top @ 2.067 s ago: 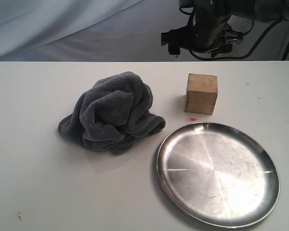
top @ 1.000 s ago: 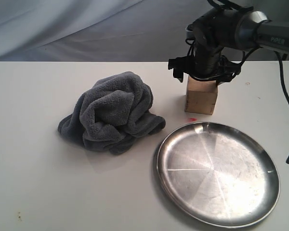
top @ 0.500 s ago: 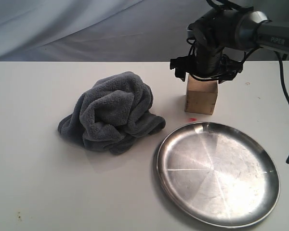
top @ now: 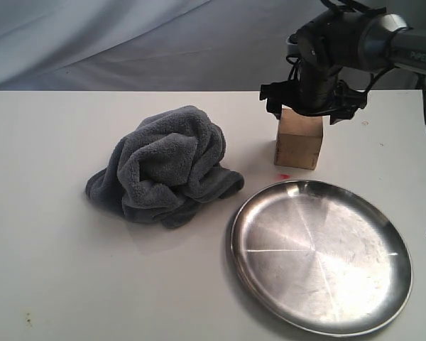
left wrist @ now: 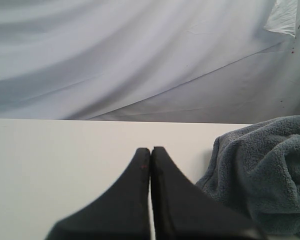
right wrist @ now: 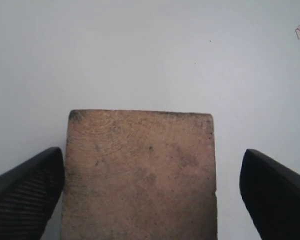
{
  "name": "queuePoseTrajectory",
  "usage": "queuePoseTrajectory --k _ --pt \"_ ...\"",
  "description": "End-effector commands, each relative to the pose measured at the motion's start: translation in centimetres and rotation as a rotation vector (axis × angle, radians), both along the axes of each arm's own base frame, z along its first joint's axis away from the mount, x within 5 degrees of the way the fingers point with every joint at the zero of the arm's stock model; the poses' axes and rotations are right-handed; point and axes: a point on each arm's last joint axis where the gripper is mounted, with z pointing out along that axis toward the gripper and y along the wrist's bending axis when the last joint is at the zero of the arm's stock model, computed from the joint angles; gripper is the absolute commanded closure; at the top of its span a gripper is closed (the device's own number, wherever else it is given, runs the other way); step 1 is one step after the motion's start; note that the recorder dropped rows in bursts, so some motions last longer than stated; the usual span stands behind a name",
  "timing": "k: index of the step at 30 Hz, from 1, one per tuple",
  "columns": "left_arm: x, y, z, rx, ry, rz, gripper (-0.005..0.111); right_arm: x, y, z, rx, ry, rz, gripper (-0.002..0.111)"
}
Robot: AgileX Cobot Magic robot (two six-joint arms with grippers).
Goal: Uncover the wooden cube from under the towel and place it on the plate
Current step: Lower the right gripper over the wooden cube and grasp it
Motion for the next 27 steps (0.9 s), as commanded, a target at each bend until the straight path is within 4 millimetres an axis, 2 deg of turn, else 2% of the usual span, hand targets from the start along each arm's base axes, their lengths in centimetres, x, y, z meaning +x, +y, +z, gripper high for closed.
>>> queuePoseTrajectory --k 1,11,18,27 --pt "0.01 0.0 -0.13 -0.002 0.001 -0.001 0.105 -0.06 -0.41 -0.11 -0.016 0.029 0.035 0.022" --pt "0.01 0.0 -0.13 -0.002 0.001 -0.001 0.105 -0.18 -0.08 -0.29 0.008 0.05 0.068 0.022" --pt "0.01 0.0 -0.13 -0.002 0.001 -0.001 0.105 -0.28 0.11 -0.33 -0.048 0.073 0.205 0.022" --pt "0.01 0.0 -0.13 -0.002 0.001 -0.001 0.105 -0.45 0.44 -0.57 -0.008 0.097 0.227 0.022"
